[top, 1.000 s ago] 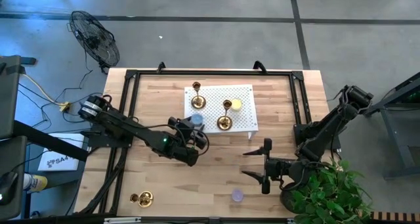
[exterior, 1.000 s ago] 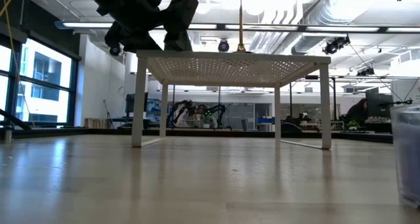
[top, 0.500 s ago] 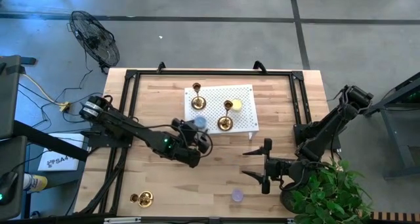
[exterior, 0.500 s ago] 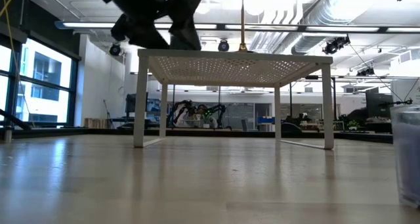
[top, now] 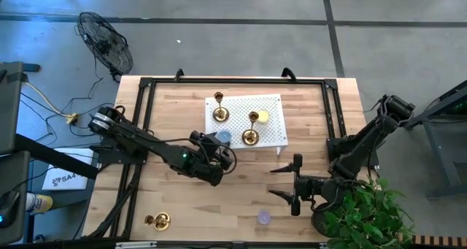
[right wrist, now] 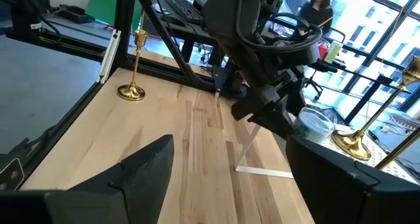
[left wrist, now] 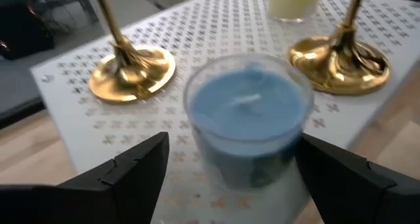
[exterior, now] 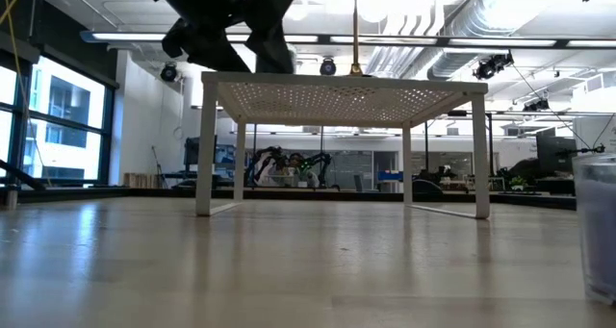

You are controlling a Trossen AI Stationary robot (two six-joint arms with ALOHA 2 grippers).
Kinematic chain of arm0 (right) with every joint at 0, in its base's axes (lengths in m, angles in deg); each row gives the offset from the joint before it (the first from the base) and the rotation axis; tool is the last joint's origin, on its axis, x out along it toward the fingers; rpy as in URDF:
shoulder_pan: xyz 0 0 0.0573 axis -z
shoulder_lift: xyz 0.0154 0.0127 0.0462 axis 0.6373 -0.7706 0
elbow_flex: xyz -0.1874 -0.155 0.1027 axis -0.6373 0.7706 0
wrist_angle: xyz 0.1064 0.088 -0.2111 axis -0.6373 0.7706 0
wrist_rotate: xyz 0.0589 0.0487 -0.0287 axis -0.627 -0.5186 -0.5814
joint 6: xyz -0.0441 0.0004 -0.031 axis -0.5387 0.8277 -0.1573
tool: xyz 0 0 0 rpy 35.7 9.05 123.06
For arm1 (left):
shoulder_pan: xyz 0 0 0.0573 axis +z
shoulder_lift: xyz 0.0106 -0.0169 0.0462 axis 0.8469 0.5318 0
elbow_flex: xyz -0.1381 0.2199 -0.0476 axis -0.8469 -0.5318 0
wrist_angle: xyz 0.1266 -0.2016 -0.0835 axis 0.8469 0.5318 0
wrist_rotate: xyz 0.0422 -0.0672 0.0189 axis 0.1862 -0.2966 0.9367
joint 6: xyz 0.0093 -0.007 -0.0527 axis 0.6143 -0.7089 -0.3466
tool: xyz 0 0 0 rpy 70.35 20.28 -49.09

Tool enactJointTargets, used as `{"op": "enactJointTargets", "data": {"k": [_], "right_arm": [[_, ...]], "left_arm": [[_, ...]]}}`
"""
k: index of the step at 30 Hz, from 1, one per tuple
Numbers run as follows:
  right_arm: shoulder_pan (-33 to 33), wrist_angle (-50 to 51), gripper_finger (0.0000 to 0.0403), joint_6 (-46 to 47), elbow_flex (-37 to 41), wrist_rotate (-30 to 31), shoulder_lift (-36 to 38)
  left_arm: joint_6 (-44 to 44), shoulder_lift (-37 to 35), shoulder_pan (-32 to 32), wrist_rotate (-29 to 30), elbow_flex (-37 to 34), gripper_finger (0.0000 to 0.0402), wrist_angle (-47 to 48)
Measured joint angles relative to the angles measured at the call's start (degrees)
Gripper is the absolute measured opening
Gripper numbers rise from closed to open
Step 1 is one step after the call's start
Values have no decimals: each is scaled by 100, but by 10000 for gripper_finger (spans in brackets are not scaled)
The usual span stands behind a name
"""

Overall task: Pick & Place candle stick holders
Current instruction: Adjust the shelf on the table

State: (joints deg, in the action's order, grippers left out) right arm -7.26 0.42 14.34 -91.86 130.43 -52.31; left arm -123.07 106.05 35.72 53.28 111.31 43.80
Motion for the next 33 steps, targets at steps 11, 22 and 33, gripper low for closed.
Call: {"op": "enactJointTargets", "data": {"k": [11,22,33], "right_arm": [[-2,0,289,0,0,-103,0],[0,0,289,0,0,-151,0],[-2,0,289,2,1,-227,0]], "left_arm": [[-1,-6,0,193,2,319,71],[-21,-35,-96,-277,205,319,400],[-1007,-35,-534,-716,616,319,1974]]}}
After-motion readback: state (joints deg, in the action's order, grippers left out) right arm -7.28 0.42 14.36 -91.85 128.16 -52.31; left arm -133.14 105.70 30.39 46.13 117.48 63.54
